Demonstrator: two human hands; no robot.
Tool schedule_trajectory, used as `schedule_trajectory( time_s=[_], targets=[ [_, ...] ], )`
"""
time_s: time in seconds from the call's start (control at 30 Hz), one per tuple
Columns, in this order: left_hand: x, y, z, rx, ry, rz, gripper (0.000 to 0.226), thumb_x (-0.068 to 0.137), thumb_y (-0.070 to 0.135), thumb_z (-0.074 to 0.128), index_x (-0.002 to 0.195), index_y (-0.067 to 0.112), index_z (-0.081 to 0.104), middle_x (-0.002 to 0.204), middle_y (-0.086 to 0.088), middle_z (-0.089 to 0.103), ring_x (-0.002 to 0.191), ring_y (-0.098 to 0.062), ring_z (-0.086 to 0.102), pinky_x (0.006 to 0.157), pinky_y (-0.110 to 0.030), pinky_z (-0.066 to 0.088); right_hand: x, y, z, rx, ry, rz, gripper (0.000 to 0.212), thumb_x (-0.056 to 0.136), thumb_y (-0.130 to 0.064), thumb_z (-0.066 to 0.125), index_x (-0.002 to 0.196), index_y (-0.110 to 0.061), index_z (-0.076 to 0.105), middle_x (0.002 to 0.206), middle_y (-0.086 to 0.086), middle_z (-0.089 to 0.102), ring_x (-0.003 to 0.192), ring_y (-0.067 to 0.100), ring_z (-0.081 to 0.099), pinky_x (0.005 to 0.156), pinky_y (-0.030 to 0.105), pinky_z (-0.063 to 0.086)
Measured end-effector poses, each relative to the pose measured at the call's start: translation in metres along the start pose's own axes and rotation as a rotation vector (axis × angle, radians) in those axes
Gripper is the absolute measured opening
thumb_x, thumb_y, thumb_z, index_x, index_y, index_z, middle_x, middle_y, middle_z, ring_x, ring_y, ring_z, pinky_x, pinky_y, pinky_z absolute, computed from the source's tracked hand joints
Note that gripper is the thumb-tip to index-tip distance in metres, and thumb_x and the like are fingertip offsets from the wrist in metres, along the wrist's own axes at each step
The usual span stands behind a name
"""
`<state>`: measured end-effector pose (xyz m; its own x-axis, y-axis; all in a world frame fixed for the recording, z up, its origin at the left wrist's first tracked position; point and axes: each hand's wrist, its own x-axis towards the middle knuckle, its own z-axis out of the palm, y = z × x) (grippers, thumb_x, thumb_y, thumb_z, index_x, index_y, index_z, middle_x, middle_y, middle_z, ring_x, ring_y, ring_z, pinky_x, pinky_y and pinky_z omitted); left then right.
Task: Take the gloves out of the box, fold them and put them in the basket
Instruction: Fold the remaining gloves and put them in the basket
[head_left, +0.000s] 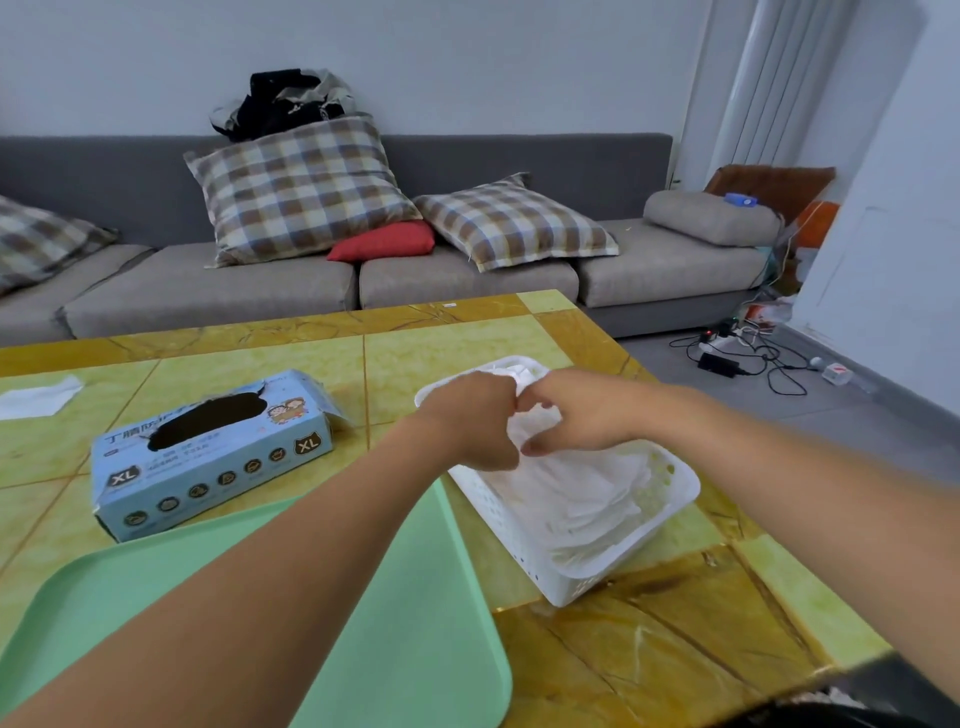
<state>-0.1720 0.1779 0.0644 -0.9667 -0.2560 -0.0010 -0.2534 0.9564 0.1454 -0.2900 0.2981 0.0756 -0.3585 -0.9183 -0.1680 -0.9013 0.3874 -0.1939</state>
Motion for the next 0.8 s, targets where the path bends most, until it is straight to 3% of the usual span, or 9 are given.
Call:
schedule_trajectory(
  time_s=[0.1, 0.17, 0.27, 0.33, 0.43, 0.53, 0.63, 0.73, 0.8],
  targets=[
    [0.0, 0.002, -0.005, 0.171, -0.033, -0.062, 0.024, 0.077, 0.022, 0.072, 0.092, 0.015, 0.054, 0.104, -0.003, 0.056, 0.087, -0.023, 0.056, 0.072, -0.033, 0.05, 0.015, -0.005, 0.011, -0.086, -0.102, -0.014, 0.11, 0.057, -0.05, 0.093, 0.15, -0.032, 0.037, 0.143, -0.01, 0.049, 0.129, 0.016, 0.052, 0.101, 0.037, 0.05],
    [0.004, 0.007, 0.004, 0.227, -0.136, -0.129, 0.022, 0.084, 0.018, 0.07, 0.101, 0.012, 0.058, 0.11, -0.008, 0.056, 0.096, -0.025, 0.06, 0.072, -0.031, 0.047, 0.019, -0.007, 0.018, -0.173, -0.276, 0.051, 0.129, 0.051, -0.054, 0.095, 0.154, -0.037, 0.02, 0.152, -0.007, 0.037, 0.138, 0.02, 0.043, 0.106, 0.044, 0.048],
    [0.015, 0.012, 0.017, 0.263, -0.134, -0.179, 0.029, 0.094, 0.01, 0.054, 0.123, 0.006, 0.057, 0.124, -0.009, 0.056, 0.113, -0.027, 0.06, 0.082, -0.033, 0.046, 0.022, -0.008, 0.022, -0.258, -0.449, 0.146, 0.128, 0.062, -0.056, 0.09, 0.158, -0.037, 0.007, 0.162, -0.008, 0.022, 0.145, 0.024, 0.035, 0.11, 0.044, 0.042],
    [0.02, 0.01, 0.021, 0.342, -0.13, -0.185, 0.033, 0.095, 0.011, 0.051, 0.128, 0.01, 0.055, 0.124, -0.006, 0.057, 0.116, -0.026, 0.059, 0.092, -0.036, 0.041, 0.025, -0.01, 0.02, -0.237, -0.487, 0.238, 0.12, 0.063, -0.064, 0.086, 0.158, -0.031, 0.021, 0.157, -0.005, 0.036, 0.137, 0.026, 0.046, 0.108, 0.045, 0.045],
    [0.023, -0.002, 0.022, 0.414, -0.172, -0.191, 0.036, 0.093, 0.016, 0.06, 0.129, 0.013, 0.054, 0.125, -0.005, 0.059, 0.119, -0.027, 0.058, 0.108, -0.042, 0.032, 0.024, -0.011, 0.027, -0.19, -0.393, 0.246, 0.106, 0.061, -0.073, 0.081, 0.146, -0.022, 0.042, 0.143, -0.001, 0.05, 0.124, 0.026, 0.055, 0.102, 0.043, 0.05],
    [0.021, -0.009, 0.02, 0.368, -0.111, -0.153, 0.044, 0.087, 0.016, 0.07, 0.128, 0.013, 0.055, 0.124, -0.006, 0.058, 0.117, -0.027, 0.059, 0.098, -0.038, 0.039, 0.017, -0.001, 0.036, -0.195, -0.25, 0.188, 0.109, 0.062, -0.075, 0.079, 0.146, -0.021, 0.037, 0.144, 0.001, 0.039, 0.13, 0.025, 0.044, 0.102, 0.044, 0.048],
    [0.012, -0.007, 0.014, 0.302, 0.036, -0.102, 0.05, 0.085, 0.014, 0.068, 0.13, 0.014, 0.047, 0.128, -0.008, 0.048, 0.12, -0.028, 0.05, 0.092, -0.038, 0.042, 0.01, 0.001, 0.025, -0.209, -0.124, 0.123, 0.107, 0.053, -0.077, 0.082, 0.137, -0.022, 0.046, 0.134, -0.004, 0.035, 0.127, 0.023, 0.037, 0.1, 0.045, 0.048],
    [0.004, 0.0, 0.011, 0.118, 0.077, -0.084, 0.061, 0.08, 0.011, 0.072, 0.13, 0.008, 0.038, 0.128, -0.01, 0.04, 0.116, -0.029, 0.048, 0.079, -0.032, 0.04, 0.008, -0.008, 0.012, -0.239, -0.053, 0.041, 0.124, 0.044, -0.075, 0.086, 0.147, -0.028, 0.035, 0.135, -0.008, 0.039, 0.127, 0.017, 0.035, 0.101, 0.042, 0.049],
    [0.002, 0.008, 0.014, 0.004, 0.034, -0.08, 0.074, 0.075, 0.008, 0.076, 0.134, 0.006, 0.032, 0.129, -0.013, 0.039, 0.114, -0.031, 0.053, 0.074, -0.031, 0.04, 0.011, -0.013, 0.014, -0.237, -0.159, 0.059, 0.133, 0.045, -0.064, 0.092, 0.153, -0.034, 0.021, 0.142, -0.005, 0.038, 0.13, 0.019, 0.037, 0.101, 0.044, 0.049]
  ],
)
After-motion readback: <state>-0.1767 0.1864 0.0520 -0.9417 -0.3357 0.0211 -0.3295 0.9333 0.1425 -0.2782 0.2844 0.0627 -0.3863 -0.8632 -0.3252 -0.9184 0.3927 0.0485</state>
